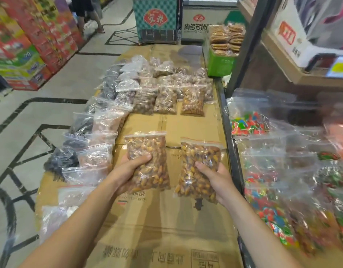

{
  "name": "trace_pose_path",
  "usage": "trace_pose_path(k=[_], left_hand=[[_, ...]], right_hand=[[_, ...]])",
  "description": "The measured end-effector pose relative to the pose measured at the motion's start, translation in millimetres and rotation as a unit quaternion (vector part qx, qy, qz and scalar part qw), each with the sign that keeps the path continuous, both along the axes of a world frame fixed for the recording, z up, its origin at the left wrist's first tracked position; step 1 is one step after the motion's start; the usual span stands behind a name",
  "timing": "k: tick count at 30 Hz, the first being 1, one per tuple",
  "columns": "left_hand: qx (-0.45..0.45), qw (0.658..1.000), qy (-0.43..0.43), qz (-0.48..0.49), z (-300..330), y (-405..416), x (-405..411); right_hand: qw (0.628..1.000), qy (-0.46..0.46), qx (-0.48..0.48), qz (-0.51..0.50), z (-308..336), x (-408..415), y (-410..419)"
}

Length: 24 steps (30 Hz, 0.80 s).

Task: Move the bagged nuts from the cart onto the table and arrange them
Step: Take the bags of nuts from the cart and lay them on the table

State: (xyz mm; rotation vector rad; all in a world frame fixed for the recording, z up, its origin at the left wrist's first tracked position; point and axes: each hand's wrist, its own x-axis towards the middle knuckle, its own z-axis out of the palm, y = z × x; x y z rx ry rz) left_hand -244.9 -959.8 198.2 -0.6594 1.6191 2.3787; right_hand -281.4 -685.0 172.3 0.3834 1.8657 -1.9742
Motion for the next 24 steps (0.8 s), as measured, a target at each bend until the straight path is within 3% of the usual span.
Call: trace_pose_path(k=[5, 17, 24], left_hand=[[0.007, 1.0, -0.012, -0.011, -7, -10, -52], [0.016, 0.998, -0.003, -0.066, -55, 22, -241], [0.021, 0.998, -0.026, -0.046, -67, 71, -322]], right_hand=[[1.0, 0.009, 0.009, 0.003, 1, -44, -14], [0.989, 0.021, 0.095, -0.112, -20, -115, 7], [0.99, 0.022, 0.111, -0.081, -26, -147, 9]])
